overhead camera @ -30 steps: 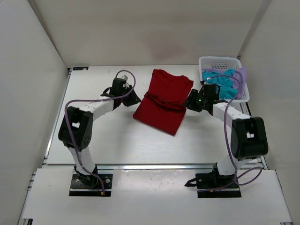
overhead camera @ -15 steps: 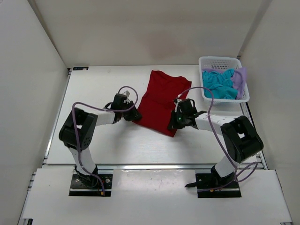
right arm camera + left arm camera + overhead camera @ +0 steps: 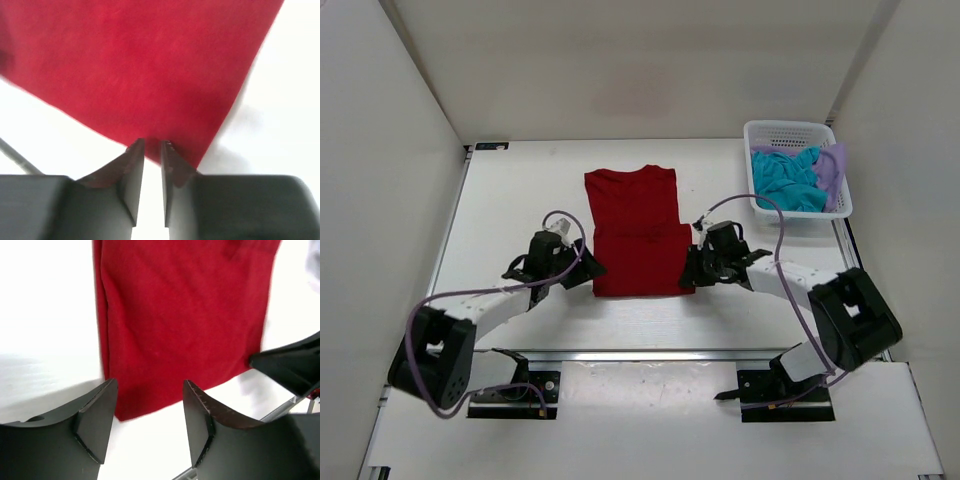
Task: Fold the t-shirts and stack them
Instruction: Fold the folded rectangular tshirt in 1/3 of the way, then grab one side of the 2/3 rectangular tshirt with both arms
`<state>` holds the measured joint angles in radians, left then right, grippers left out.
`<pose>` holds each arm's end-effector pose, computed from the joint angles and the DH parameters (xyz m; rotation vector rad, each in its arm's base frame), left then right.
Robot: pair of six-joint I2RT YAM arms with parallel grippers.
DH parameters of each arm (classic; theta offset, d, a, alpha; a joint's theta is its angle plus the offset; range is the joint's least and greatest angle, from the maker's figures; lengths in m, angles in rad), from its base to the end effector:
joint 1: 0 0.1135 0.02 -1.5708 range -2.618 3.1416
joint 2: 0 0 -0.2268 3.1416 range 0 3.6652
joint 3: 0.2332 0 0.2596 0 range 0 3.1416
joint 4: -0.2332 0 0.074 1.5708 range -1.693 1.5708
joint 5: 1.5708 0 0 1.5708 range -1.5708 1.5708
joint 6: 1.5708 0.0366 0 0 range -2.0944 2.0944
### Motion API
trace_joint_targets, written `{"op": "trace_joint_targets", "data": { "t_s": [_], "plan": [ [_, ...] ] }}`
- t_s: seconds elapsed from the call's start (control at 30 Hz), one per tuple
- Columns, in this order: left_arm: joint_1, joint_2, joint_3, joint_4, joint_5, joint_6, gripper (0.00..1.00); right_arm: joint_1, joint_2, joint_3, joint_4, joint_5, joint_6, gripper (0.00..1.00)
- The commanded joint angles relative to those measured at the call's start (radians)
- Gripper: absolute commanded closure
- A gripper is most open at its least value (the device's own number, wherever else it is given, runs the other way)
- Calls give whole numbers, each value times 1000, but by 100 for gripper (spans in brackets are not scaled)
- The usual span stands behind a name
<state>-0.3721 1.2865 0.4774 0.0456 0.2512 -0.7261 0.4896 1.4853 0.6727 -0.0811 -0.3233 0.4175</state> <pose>0.2325 -0.1005 0.1141 -0.3020 2.4409 -0.8120 0.2469 0.1447 0.1126 -0.2395 2.5567 0.7713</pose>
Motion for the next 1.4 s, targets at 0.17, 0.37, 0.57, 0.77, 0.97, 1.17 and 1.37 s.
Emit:
{"op": "trace_joint_targets", "data": {
  "t_s": [0.17, 0.37, 0.57, 0.77, 0.97, 1.17, 1.37],
  "plan": [
    [55, -98, -108, -102, -38, 99, 36, -71, -203, -162, 61, -36, 43, 59],
    [1, -10, -92, -70, -49, 80, 38, -98, -99, -187, 141, -108, 60, 56],
    [-37, 48, -85, -34, -46, 65, 52, -100, -28, -171, 188, -129, 84, 80],
    [-53, 50, -69, -46, -12, 68, 81, -63, -60, -197, 211, -108, 107, 100],
    [-45, -50, -109, -151, -6, 93, 100, -2, -219, -294, 182, -70, 142, 100],
    [-48, -316, -149, -373, 40, 117, 100, 173, -494, -416, 26, 38, 291, 100],
    [-56, -529, 2, -612, 54, 111, 100, 262, -724, -317, -143, 105, 338, 100]
  ]
}}
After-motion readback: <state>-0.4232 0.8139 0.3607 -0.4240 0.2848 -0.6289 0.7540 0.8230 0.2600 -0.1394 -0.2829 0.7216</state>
